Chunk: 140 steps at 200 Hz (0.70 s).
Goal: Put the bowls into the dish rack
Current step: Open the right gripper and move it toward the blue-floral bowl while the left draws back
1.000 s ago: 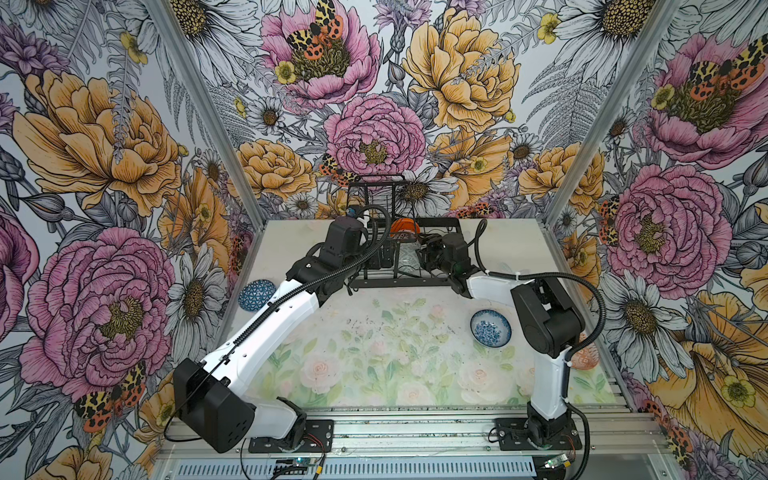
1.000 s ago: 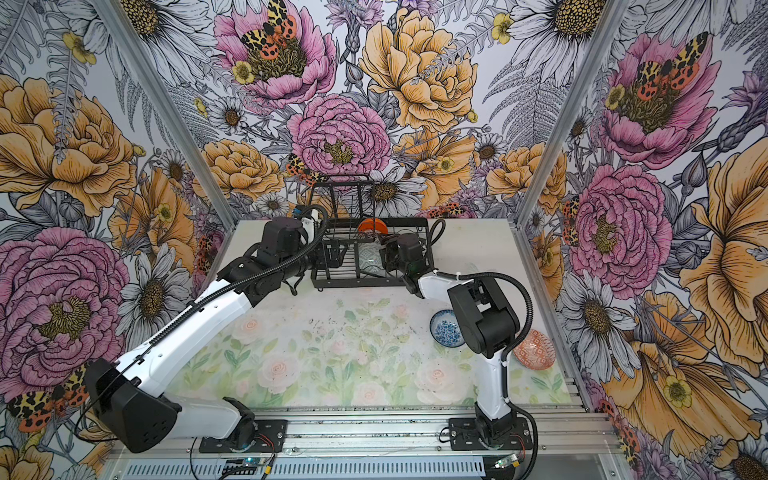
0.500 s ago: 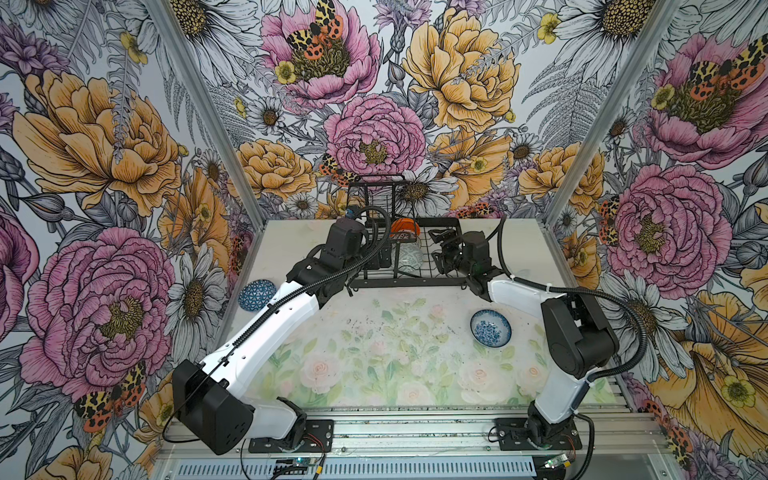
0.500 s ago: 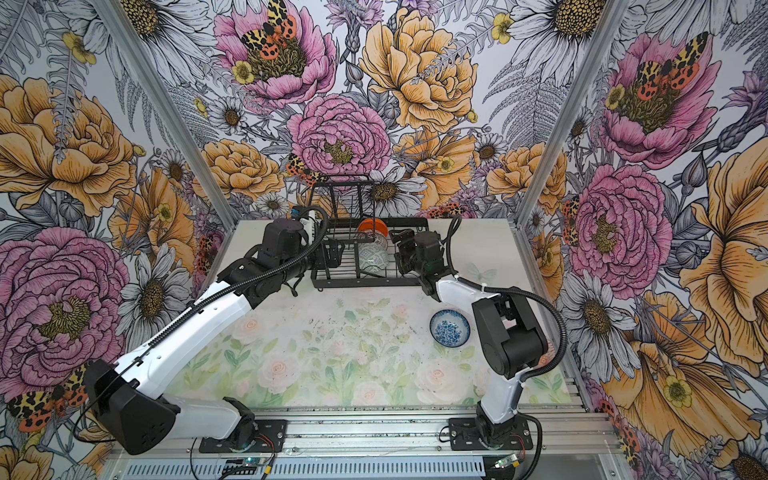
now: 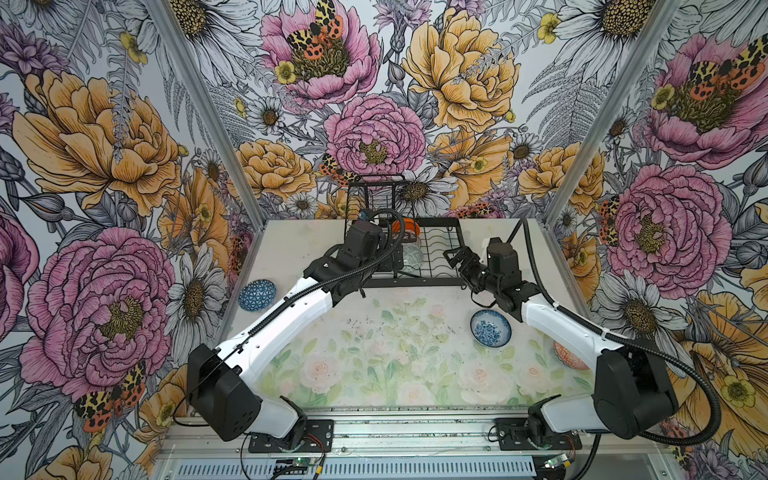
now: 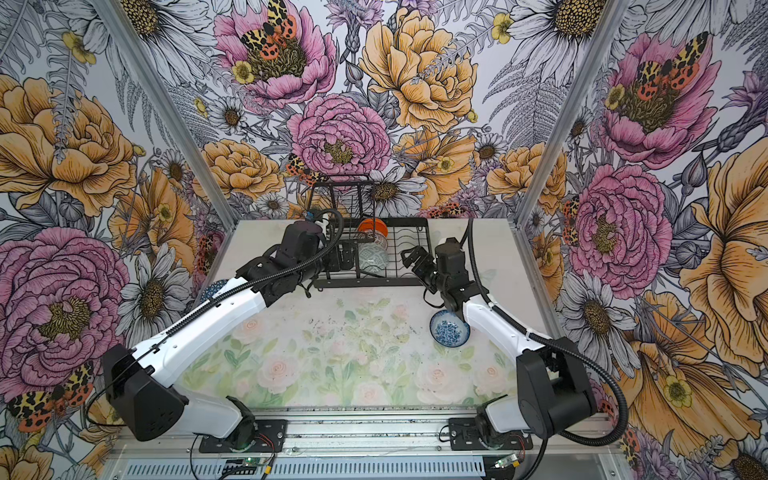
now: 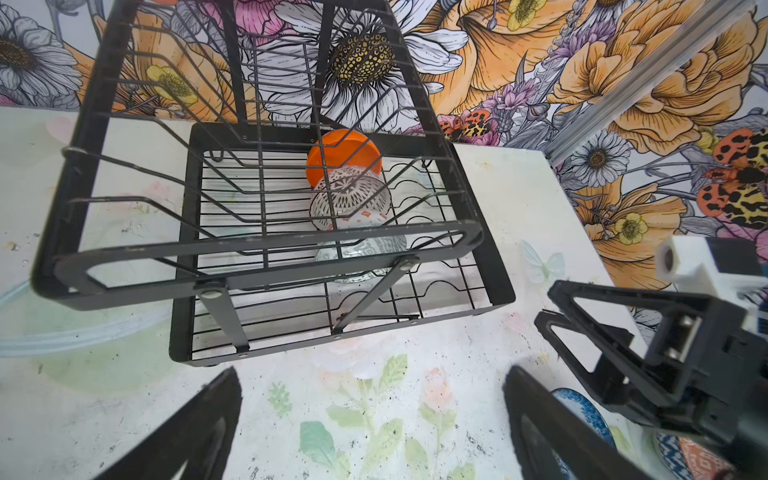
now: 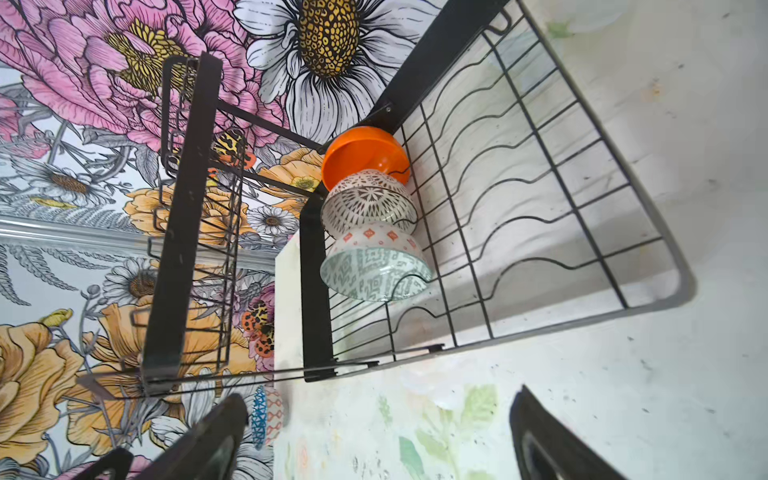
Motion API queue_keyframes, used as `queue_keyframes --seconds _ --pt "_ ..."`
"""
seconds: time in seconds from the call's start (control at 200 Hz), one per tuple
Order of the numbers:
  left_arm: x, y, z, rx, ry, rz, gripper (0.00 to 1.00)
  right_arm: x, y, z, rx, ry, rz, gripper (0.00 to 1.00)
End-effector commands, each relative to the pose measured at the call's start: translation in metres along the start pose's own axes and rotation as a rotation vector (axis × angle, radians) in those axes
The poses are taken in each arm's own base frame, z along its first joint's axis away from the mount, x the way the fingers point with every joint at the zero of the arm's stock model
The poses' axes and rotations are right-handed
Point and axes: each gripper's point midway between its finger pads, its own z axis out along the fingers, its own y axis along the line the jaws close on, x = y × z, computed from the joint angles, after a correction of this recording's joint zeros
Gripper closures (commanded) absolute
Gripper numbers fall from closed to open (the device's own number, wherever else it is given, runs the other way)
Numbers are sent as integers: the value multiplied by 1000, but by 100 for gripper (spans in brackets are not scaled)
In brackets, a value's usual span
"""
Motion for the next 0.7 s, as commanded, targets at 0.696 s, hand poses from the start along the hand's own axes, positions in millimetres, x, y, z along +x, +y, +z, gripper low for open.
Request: queue_keyframes --seconds 0.696 --pt "-34 142 -57 -296 -226 -378 1 48 -61 -31 159 133 -194 1"
